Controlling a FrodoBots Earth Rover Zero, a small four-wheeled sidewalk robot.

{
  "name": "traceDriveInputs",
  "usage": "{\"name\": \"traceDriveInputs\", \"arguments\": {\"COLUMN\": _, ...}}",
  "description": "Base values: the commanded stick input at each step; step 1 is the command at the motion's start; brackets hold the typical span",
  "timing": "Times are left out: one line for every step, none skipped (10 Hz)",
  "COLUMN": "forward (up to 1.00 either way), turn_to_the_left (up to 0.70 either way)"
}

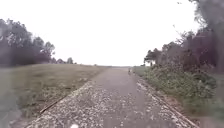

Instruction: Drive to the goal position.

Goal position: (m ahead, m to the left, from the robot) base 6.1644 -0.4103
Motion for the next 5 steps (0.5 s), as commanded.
{"name": "traceDriveInputs", "arguments": {"forward": 0.70, "turn_to_the_left": 0.00}}
{"name": "traceDriveInputs", "arguments": {"forward": 0.70, "turn_to_the_left": 0.00}}
{"name": "traceDriveInputs", "arguments": {"forward": 0.70, "turn_to_the_left": 0.00}}
{"name": "traceDriveInputs", "arguments": {"forward": 0.70, "turn_to_the_left": 0.00}}
{"name": "traceDriveInputs", "arguments": {"forward": 0.70, "turn_to_the_left": 0.00}}
